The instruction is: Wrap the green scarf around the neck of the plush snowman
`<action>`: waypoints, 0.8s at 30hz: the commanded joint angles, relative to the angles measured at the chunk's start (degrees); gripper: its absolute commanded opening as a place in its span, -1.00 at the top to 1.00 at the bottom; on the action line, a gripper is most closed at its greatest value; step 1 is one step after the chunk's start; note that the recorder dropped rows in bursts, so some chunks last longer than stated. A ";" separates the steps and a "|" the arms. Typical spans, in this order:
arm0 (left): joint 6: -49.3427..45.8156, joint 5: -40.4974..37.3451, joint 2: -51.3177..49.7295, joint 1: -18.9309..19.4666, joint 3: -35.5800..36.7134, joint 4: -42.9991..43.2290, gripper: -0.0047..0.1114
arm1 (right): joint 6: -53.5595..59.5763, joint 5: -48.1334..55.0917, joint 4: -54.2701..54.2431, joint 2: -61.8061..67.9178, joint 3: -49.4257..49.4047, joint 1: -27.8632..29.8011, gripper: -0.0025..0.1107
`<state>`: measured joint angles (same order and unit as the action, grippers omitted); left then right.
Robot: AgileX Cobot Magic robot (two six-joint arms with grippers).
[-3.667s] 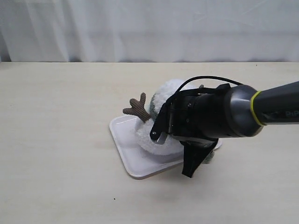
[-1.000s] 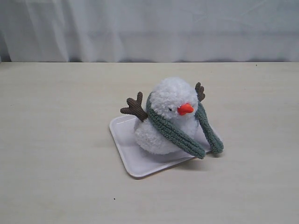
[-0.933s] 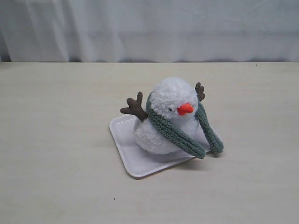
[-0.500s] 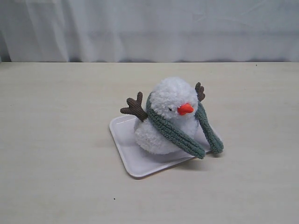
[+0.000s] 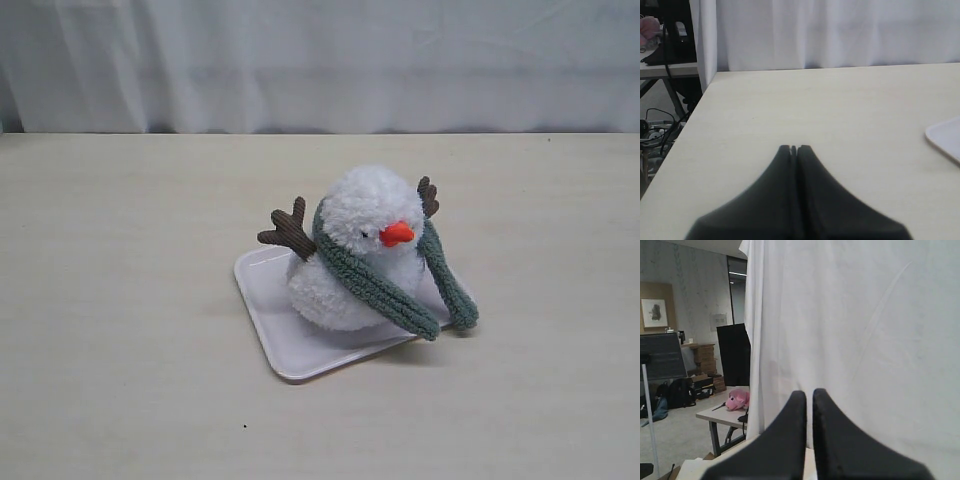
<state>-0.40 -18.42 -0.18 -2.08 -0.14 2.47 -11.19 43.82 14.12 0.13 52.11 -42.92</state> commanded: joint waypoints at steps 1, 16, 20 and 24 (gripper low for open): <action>0.09 0.75 0.18 0.02 0.14 -0.01 0.92 | 0.57 0.05 -0.01 -0.13 0.06 0.14 0.88; 0.09 0.75 0.18 0.02 0.14 -0.01 0.92 | 0.57 0.68 -13.48 -0.13 -0.48 14.92 0.88; 0.09 0.75 0.18 0.02 0.14 -0.01 0.92 | 0.57 0.68 -20.60 -0.13 -0.48 22.82 0.88; 0.09 0.75 0.18 0.02 0.14 -0.01 0.92 | 0.57 0.68 -25.75 -0.13 -0.48 30.05 0.88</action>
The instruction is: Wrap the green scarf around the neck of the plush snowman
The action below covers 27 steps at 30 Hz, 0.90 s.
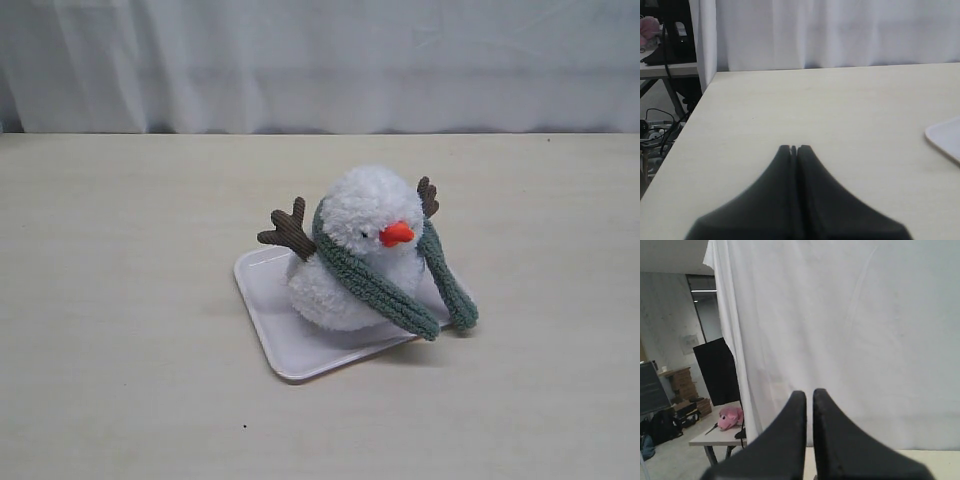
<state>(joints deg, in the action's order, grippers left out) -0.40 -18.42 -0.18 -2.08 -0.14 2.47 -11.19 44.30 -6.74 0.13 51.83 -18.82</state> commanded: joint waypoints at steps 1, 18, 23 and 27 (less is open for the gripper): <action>0.09 0.75 0.18 0.02 0.14 -0.01 0.92 | 0.57 0.19 -5.87 -0.13 -0.20 7.88 0.88; 0.09 0.75 0.18 0.02 0.14 -0.01 0.92 | 0.57 0.07 -5.53 -0.13 -0.20 19.61 0.88; 0.09 0.75 0.18 0.02 0.14 -0.01 0.92 | 0.57 0.07 3.66 -0.13 -0.20 19.61 0.88; 0.09 0.75 0.18 0.02 0.14 -0.01 0.92 | 0.57 -1.15 4.21 -0.13 -0.78 19.61 0.88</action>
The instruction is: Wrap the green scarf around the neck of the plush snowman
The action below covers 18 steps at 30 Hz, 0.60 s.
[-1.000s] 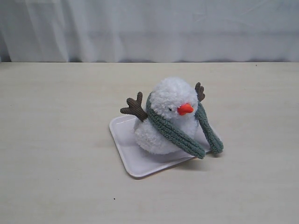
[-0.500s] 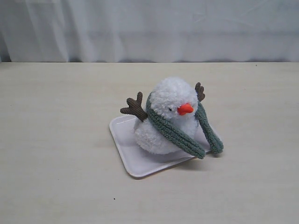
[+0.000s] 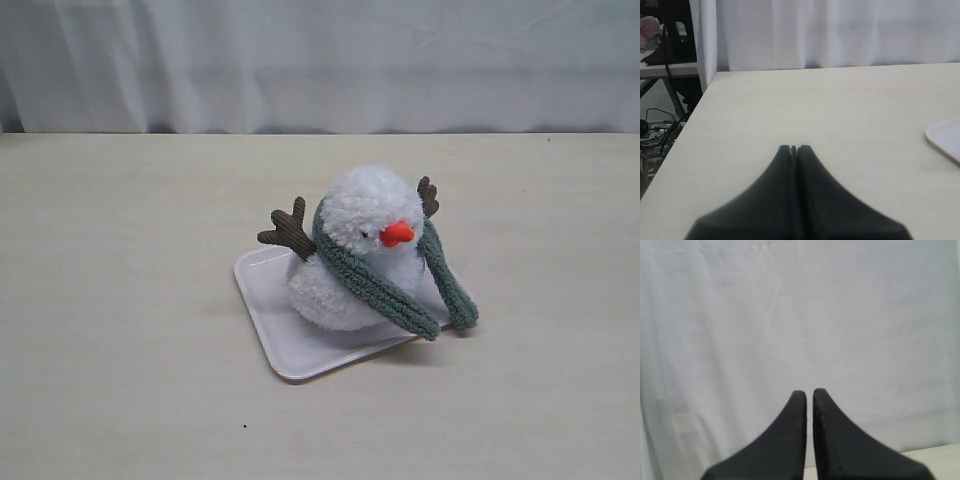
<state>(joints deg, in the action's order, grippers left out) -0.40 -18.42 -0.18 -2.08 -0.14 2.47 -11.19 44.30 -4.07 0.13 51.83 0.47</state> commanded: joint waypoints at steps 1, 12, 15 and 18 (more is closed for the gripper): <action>0.09 0.75 0.18 0.02 0.14 -0.01 0.92 | 0.57 -2.22 1.05 -0.13 -1.33 0.31 0.88; 0.09 0.75 0.18 0.02 0.14 -0.01 0.92 | 2.15 -6.32 0.67 -0.13 -10.05 0.31 0.88; 0.09 0.75 0.18 0.02 0.14 -0.01 0.92 | 9.41 -12.33 3.49 -0.13 -13.48 0.17 0.88; 0.09 0.75 0.18 0.02 0.14 -0.01 0.92 | 9.57 -12.76 2.85 -0.13 -16.06 0.01 0.88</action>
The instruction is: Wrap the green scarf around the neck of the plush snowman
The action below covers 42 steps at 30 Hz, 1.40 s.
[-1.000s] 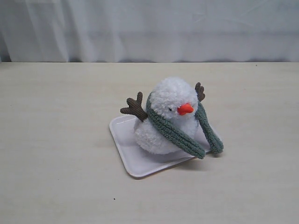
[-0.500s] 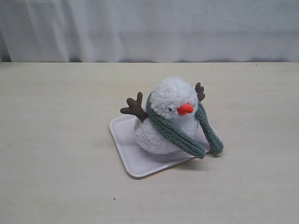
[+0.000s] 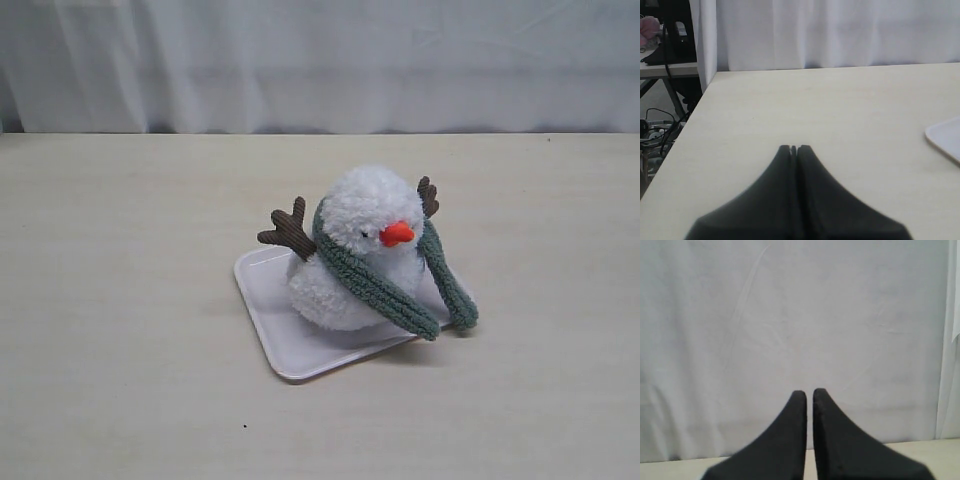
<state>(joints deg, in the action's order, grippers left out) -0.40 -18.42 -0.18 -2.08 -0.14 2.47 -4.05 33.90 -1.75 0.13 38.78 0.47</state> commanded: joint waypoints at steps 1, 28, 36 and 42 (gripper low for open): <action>0.09 0.75 0.18 0.02 0.14 -0.01 0.92 | 2.43 -2.36 0.42 -0.13 -4.15 0.01 0.88; 0.09 0.75 0.18 0.02 0.14 -0.01 0.92 | 7.99 -25.77 -0.78 -0.13 -38.78 0.01 0.88; 0.09 0.75 0.18 0.02 0.14 -0.01 0.92 | 7.99 -15.87 -1.69 -0.13 -38.78 0.01 0.88; 0.09 0.75 0.18 0.02 0.14 -0.01 0.92 | 7.99 -14.14 -1.01 -0.13 -38.78 0.01 0.88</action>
<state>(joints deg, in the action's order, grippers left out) -0.40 -18.42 -0.18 -2.08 -0.14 2.47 3.54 19.23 -3.15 0.21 0.21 0.47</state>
